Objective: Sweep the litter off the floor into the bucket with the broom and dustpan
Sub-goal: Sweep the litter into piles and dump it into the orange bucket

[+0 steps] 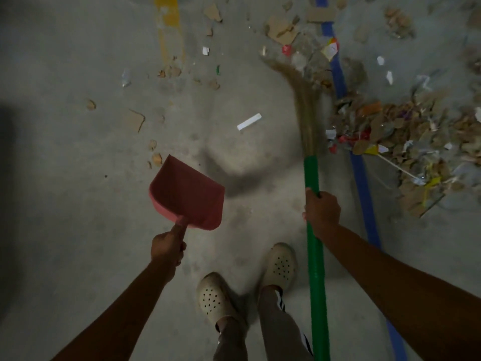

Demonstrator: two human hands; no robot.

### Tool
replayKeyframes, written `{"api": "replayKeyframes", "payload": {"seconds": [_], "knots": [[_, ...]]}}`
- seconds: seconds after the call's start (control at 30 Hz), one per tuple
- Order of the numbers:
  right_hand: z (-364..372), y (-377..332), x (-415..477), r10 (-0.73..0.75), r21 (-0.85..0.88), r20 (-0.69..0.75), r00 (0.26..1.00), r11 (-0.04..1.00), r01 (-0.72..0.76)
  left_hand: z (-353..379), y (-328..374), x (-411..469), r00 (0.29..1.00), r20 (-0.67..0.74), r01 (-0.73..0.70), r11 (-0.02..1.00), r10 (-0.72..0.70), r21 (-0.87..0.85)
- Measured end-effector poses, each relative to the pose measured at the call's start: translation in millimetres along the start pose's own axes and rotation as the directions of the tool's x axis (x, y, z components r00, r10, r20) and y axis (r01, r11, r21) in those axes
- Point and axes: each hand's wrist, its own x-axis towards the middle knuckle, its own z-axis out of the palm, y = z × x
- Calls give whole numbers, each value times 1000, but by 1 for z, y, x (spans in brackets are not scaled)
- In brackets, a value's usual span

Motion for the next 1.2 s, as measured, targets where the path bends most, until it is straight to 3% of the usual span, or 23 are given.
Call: {"api": "replayKeyframes", "payload": {"seconds": [0.17, 0.37, 0.53, 0.9, 1.1, 1.2], "knots": [[-42, -17, 3, -55, 64, -27, 998, 996, 56, 33, 34, -8, 999, 27, -45, 999, 45, 20], [-50, -29, -32, -157, 5, 192, 969, 987, 159, 32, 42, -5, 1000, 5, -20, 1000, 20, 7], [-4, -33, -68, -173, -70, 342, 924, 976, 208, -8, 21, 11, 1000, -24, -5, 998, 6, 57], [147, -61, -171, -219, -155, 478, 851, 932, 327, -158, 0, 65, 997, -42, 64, 998, -64, -6], [209, -75, -187, -131, -302, 568, 812, 885, 355, -219, -9, 96, 993, -82, 79, 996, -81, -31], [222, -71, -174, -46, -421, 514, 856, 857, 298, -233, -13, 110, 995, -69, 69, 997, -71, -40]]}}
